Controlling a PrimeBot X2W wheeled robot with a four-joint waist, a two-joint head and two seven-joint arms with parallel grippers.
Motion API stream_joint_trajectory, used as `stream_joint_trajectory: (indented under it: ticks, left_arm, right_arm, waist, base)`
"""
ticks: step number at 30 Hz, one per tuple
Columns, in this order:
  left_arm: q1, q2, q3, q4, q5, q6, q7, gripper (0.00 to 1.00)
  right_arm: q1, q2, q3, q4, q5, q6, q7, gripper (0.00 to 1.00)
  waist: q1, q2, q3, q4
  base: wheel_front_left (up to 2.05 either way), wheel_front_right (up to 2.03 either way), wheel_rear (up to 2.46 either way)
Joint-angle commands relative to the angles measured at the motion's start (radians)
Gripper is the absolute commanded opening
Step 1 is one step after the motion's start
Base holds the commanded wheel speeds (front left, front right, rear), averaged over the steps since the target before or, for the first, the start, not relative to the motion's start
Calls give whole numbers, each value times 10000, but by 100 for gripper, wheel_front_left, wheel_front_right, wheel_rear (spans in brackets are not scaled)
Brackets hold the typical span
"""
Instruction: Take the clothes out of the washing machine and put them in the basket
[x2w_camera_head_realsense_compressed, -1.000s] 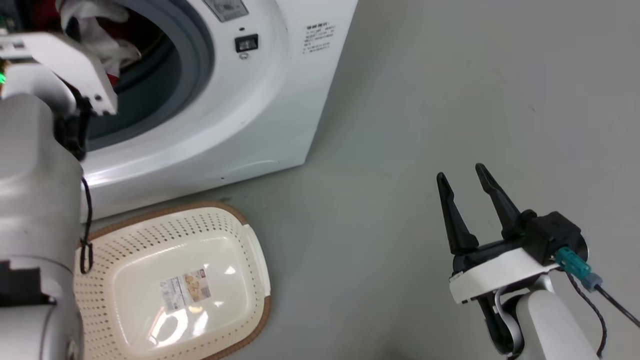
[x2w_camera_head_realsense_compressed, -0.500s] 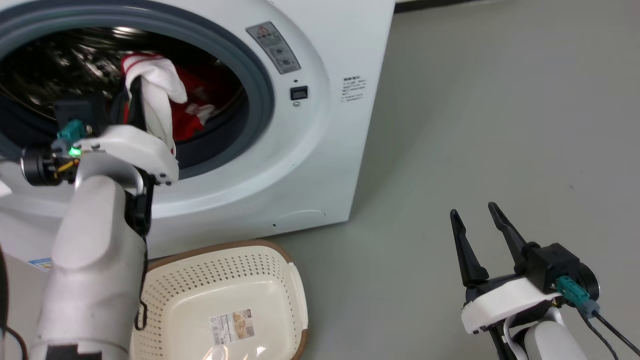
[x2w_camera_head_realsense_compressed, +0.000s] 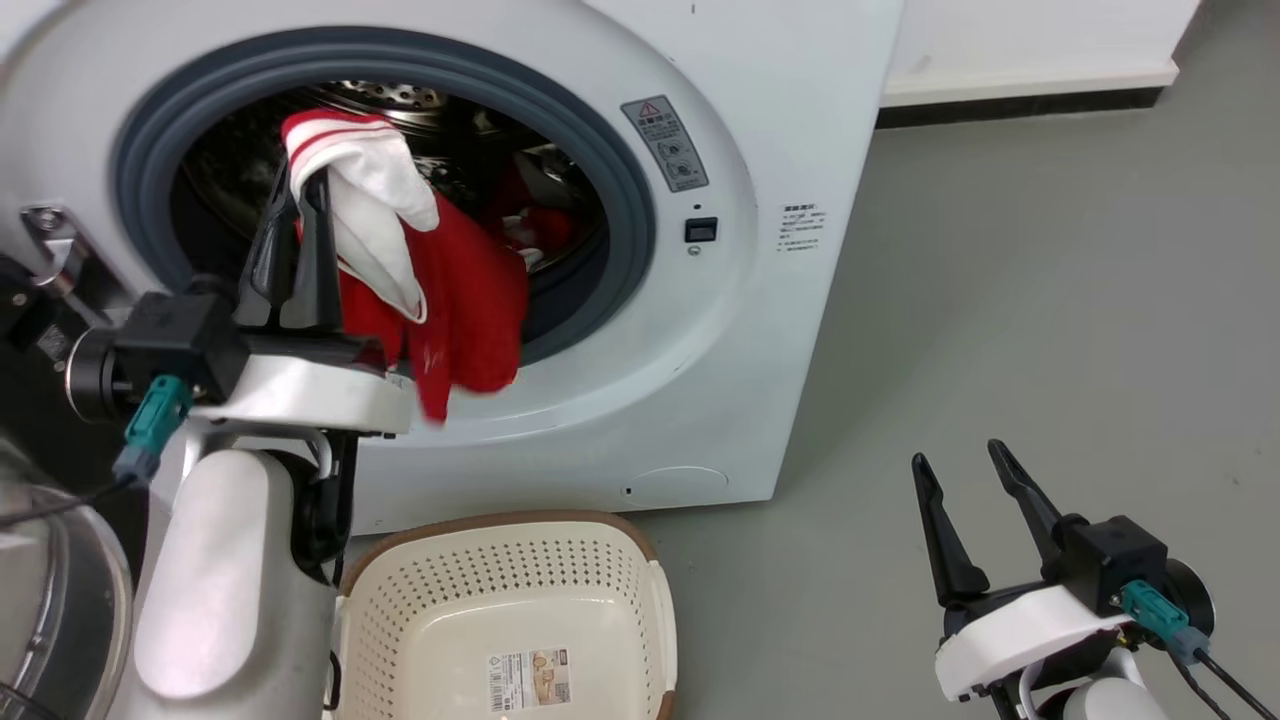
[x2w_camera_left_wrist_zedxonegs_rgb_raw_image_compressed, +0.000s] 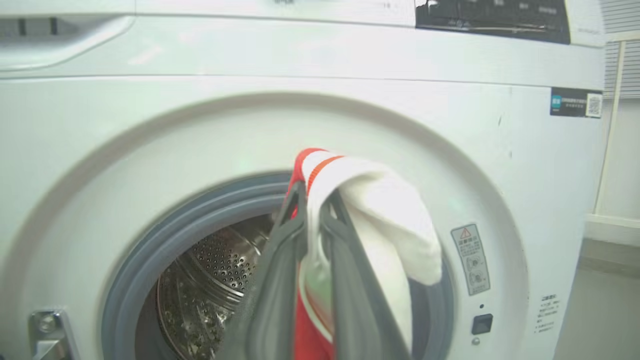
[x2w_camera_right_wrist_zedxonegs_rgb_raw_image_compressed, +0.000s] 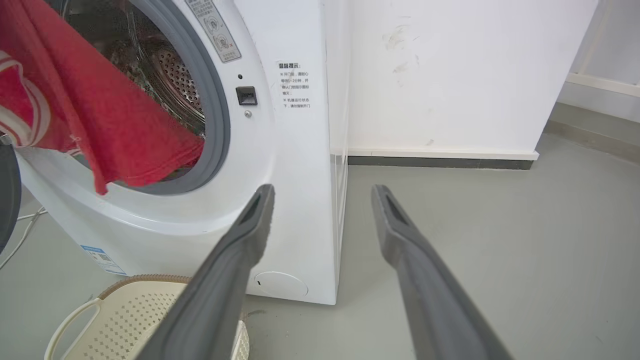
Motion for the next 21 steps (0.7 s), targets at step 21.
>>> stream_joint_trajectory:
  ticks: [21]
  left_arm:
    - [4257, -466, -439, -4181, -85, 998, 1501, 0]
  right_arm:
    - [151, 10, 71, -314, 44, -5, 182, 100]
  waist:
    - [3, 0, 247, 372]
  base:
    - [0, 0, 0]
